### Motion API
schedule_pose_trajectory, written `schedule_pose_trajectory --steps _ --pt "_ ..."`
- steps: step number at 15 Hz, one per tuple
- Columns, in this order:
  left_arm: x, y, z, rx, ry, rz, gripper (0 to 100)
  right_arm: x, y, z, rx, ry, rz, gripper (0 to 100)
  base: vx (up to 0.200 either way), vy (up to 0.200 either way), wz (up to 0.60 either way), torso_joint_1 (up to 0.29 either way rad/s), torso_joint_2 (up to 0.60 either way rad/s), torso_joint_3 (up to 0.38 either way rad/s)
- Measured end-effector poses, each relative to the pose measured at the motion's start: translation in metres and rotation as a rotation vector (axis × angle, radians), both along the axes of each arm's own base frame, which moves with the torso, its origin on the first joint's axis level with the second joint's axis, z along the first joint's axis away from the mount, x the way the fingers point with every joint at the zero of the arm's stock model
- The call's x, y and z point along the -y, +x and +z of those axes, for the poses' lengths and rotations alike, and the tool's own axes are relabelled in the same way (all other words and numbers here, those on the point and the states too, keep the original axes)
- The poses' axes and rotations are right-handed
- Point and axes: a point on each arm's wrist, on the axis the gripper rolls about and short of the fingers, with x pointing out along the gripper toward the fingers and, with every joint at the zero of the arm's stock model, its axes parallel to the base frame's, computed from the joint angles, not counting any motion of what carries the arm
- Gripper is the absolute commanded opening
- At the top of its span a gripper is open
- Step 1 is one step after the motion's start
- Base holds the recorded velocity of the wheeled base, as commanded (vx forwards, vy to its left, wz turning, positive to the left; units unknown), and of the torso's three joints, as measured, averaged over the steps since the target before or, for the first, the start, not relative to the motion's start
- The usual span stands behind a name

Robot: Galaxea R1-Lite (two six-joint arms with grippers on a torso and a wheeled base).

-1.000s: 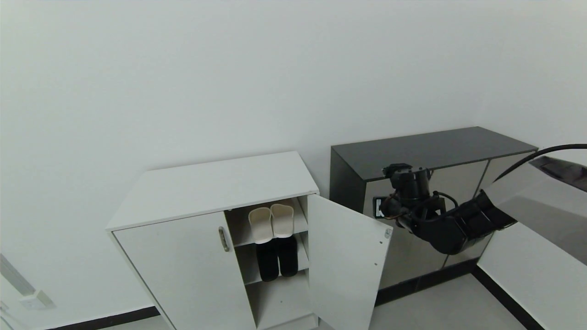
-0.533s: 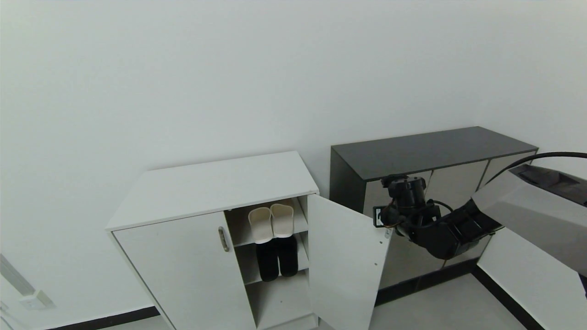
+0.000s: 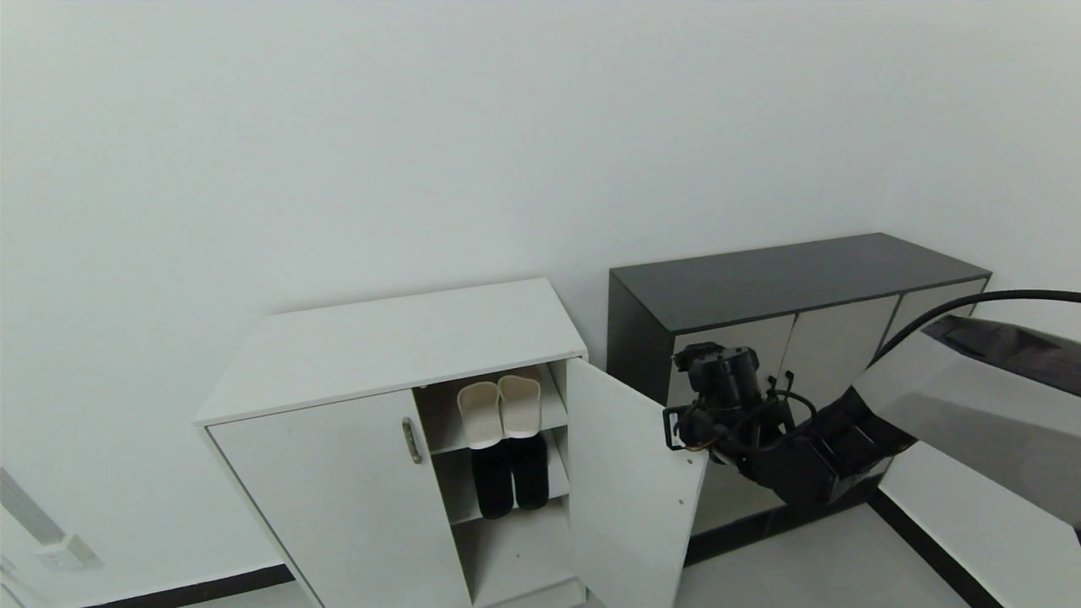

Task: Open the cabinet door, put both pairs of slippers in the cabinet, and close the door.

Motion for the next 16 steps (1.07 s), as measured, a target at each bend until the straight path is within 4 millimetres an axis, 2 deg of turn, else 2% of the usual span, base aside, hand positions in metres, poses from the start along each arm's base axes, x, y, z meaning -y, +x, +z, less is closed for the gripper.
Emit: schedule_pose_trajectory --steps 6,9,13,16 --pt "0.0 0.0 0.0 0.0 0.0 0.0 0 -0.02 -0.051 0.027 0.013 0.016 0.111 0 0.0 0.0 0.0 0.0 0.0 0.0" --pt "0.0 0.0 0.0 0.0 0.0 0.0 0 -0.021 -0.076 0.038 0.012 0.018 0.162 0 0.0 0.0 0.0 0.0 0.0 0.0" --pt "0.0 0.0 0.0 0.0 0.0 0.0 0 -0.017 -0.099 0.053 0.018 0.04 0.223 0 0.0 0.0 0.0 0.0 0.0 0.0" --pt "0.0 0.0 0.0 0.0 0.0 0.0 0 -0.019 -0.108 0.056 0.022 0.042 0.244 0 0.0 0.0 0.6 0.001 0.0 0.001"
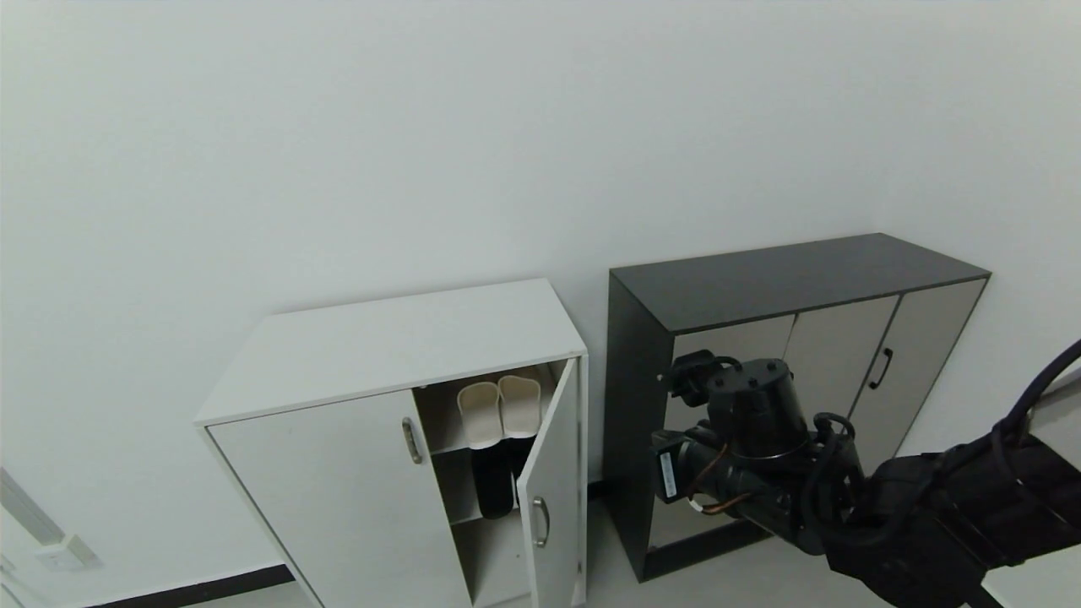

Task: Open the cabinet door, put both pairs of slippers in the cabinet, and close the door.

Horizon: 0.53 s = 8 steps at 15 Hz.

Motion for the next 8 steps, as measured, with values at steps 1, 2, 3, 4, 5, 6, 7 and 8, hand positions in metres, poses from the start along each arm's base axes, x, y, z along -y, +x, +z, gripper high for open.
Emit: schedule_pose_trajectory --steps 1,2,3,4,5,6,7,8 --pt "0.0 0.0 0.0 0.0 0.0 0.0 0 -0.0012 -0.003 -0.0001 -0.002 -0.001 0.009 0 0.0 0.0 0.6 0.002 0.0 0.002" --pt "0.0 0.0 0.0 0.0 0.0 0.0 0 -0.0021 -0.0048 -0.0001 -0.003 -0.001 0.015 0 0.0 0.0 0.6 0.002 0.0 -0.002" --pt "0.0 0.0 0.0 0.0 0.0 -0.001 0 -0.0028 -0.0066 -0.0004 -0.008 0.0 0.028 0 0.0 0.0 0.6 0.002 0.0 -0.002" --pt "0.0 0.0 0.0 0.0 0.0 0.0 0 -0.0033 -0.0079 0.0003 -0.009 0.006 0.043 0 0.0 0.0 0.6 0.002 0.0 -0.002" --pt "0.0 0.0 0.0 0.0 0.0 0.0 0 -0.0033 -0.009 -0.0007 -0.016 0.004 0.051 0 0.0 0.0 0.6 0.007 0.0 0.002" --pt "0.0 0.0 -0.0001 -0.001 0.0 0.0 0 -0.0037 -0.0097 -0.0007 -0.018 0.006 0.059 0 0.0 0.0 0.6 0.007 0.0 0.002" --pt "0.0 0.0 0.0 0.0 0.0 -0.001 0 -0.004 -0.0099 -0.001 -0.024 0.012 0.073 0 0.0 0.0 0.0 0.0 0.0 0.0" --pt "0.0 0.0 0.0 0.0 0.0 0.0 0 -0.004 -0.0101 -0.0013 -0.028 0.016 0.083 0 0.0 0.0 0.0 0.0 0.0 0.0"
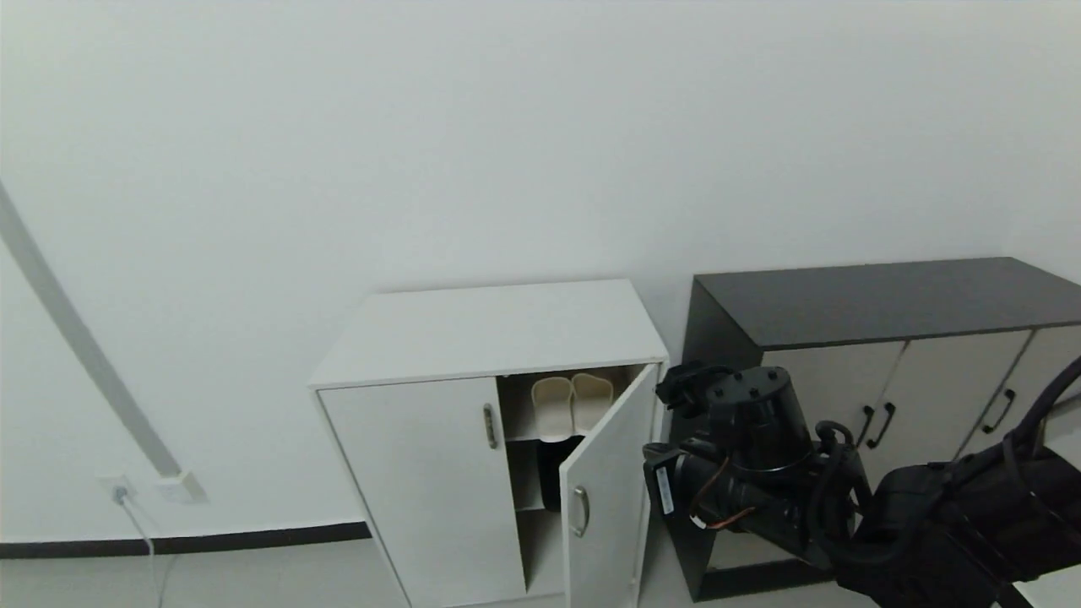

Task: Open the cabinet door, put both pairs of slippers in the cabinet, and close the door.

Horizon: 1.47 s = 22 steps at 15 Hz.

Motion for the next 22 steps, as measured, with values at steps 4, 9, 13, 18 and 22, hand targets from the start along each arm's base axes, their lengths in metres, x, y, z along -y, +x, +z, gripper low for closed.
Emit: schedule_pose_trajectory --steps 4,9,13,18,22 --pt "0.0 0.0 0.0 0.0 0.0 0.002 0 0.003 -0.001 -0.003 -0.017 0.038 0.084 0 0.0 0.0 0.0 0.0 0.0 0.0" --pt "0.0 0.0 0.0 0.0 0.0 0.002 0 0.017 -0.01 -0.019 -0.004 -0.041 0.136 0 0.0 0.0 0.0 0.0 0.0 0.0" --pt "0.0 0.0 0.0 0.0 -0.001 0.002 0 0.031 -0.028 -0.038 -0.025 -0.069 0.15 0 0.05 0.0 0.0 -0.001 0.0 0.001" --pt "0.0 0.0 0.0 0.0 0.0 0.001 0 0.035 -0.035 -0.057 -0.036 -0.081 0.154 0 0.2 0.0 0.0 -0.002 0.0 0.004" --pt "0.0 0.0 0.0 -0.001 -0.001 0.002 0 0.035 -0.035 -0.068 -0.065 -0.105 0.152 0 0.15 0.0 0.0 0.007 0.0 0.003"
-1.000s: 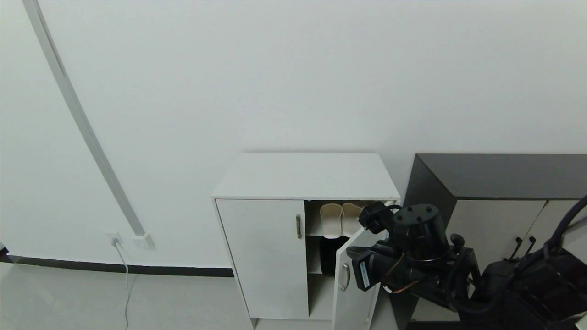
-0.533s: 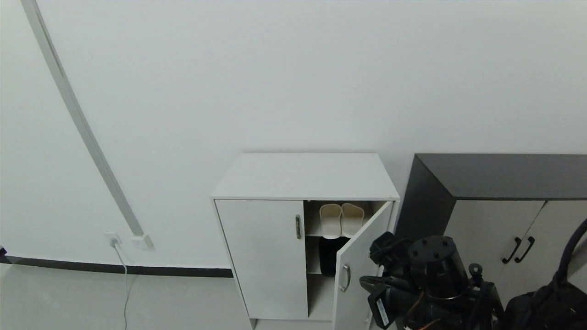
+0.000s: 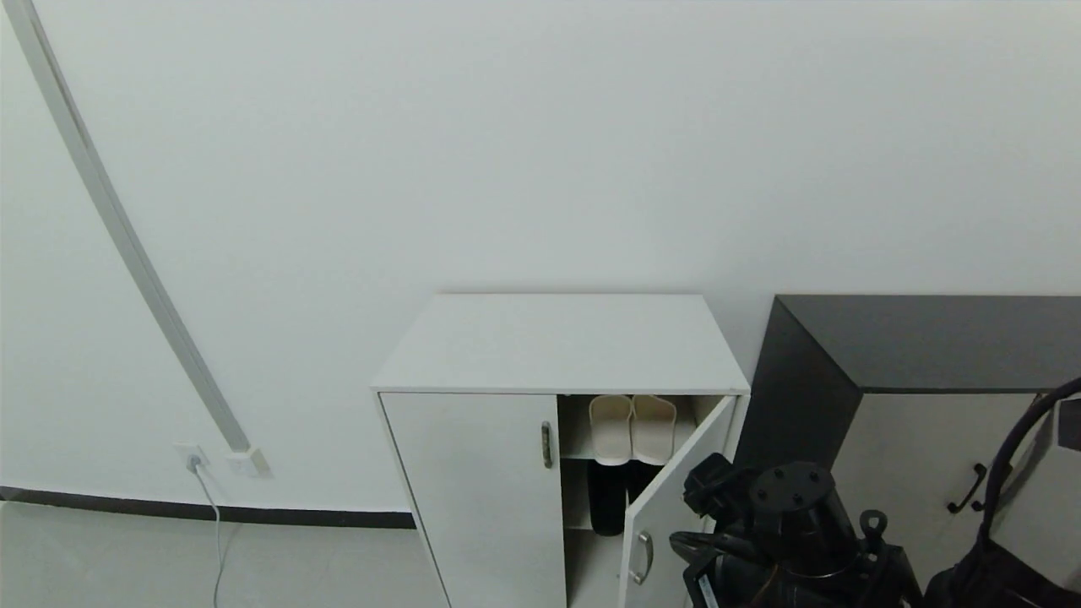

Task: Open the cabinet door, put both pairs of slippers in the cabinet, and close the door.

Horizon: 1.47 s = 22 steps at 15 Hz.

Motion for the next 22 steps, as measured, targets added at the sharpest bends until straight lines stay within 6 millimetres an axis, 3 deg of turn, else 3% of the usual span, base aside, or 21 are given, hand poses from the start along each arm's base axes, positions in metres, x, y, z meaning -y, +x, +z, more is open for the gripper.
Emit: schedule_pose_trajectory --steps 7,15,22 --pt "0.0 0.0 0.0 0.0 -0.003 0.0 0 -0.009 0.014 -0.014 0.035 0.052 -0.011 0 0.0 0.0 0.0 0.0 0.0 0.0" --pt "0.0 0.0 0.0 0.0 -0.003 0.001 0 -0.03 0.072 -0.054 0.109 0.115 -0.089 0 0.0 0.0 0.0 0.0 0.0 0.0" --pt "0.0 0.0 0.0 0.0 -0.003 0.0 0 -0.042 0.116 -0.064 0.179 0.169 -0.133 0 0.0 0.0 0.0 0.0 0.0 0.0"
